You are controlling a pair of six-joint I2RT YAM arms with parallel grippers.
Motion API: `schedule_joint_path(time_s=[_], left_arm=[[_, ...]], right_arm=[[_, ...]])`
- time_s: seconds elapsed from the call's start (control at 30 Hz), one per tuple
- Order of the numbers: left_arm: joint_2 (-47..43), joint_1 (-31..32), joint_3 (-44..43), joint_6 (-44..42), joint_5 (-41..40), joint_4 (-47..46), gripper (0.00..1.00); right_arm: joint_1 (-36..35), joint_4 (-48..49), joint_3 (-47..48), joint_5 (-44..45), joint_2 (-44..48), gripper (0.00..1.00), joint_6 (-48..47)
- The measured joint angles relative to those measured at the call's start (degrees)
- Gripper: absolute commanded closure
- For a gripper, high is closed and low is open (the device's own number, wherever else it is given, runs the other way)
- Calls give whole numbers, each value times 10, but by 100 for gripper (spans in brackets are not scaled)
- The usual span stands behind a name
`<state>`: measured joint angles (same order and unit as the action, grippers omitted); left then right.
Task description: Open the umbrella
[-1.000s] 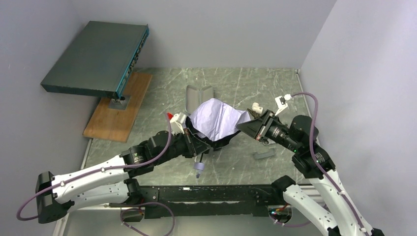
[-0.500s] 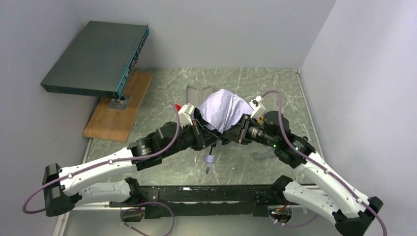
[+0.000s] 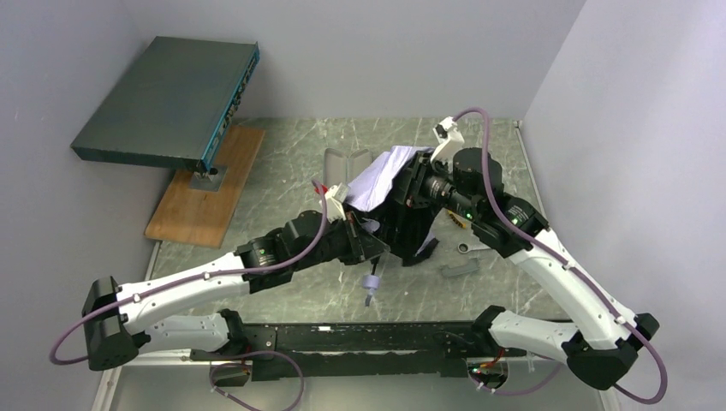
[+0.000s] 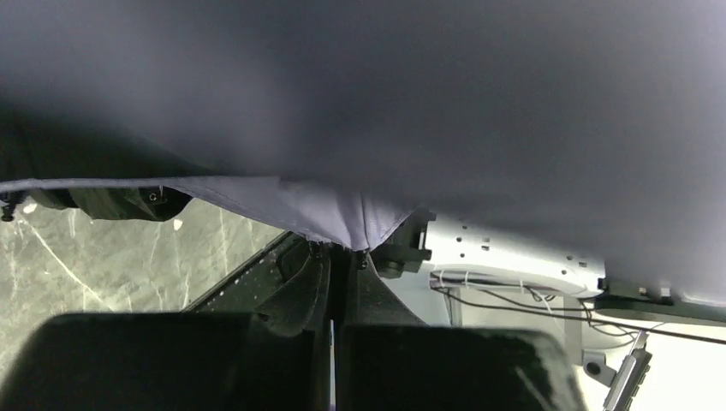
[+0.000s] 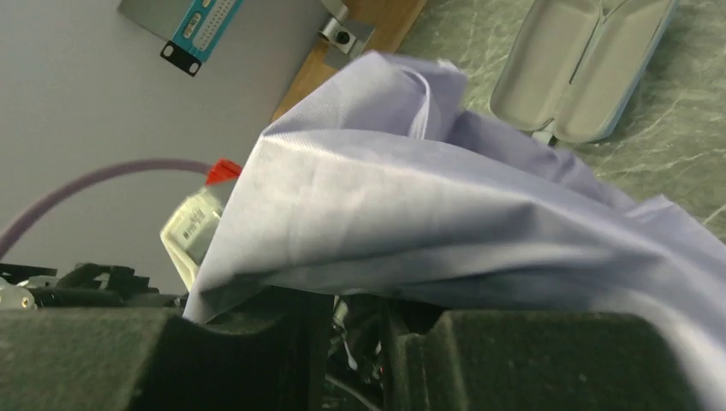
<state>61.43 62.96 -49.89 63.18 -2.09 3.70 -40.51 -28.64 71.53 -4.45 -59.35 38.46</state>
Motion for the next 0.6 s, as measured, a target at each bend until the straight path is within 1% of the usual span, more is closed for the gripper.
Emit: schedule_joint_path(time_s=[0.23,0.33,0.4,0.5,0.53,0.6], left_arm=[[21,10,1,10,13,0,100],[14,12,20,28,11,-19,100],[-8,12,70,61,6,-70,100],[-35,12,134,107,-7,-141,100],[-44,13,156,122,-16,-170,100],[-57,17,191,153,-44,-219,100]], right_arm=[[0,16,6,-8,-54,72,-9],[0,20,7,-6,-83,71,-20],[4,9,24,-5,-112,71,-36],[33,-22,79,-21,-162,71,-56],[51,-37,105,-33,-181,68,-62],[86,-68,156,-62,-214,56,-70]])
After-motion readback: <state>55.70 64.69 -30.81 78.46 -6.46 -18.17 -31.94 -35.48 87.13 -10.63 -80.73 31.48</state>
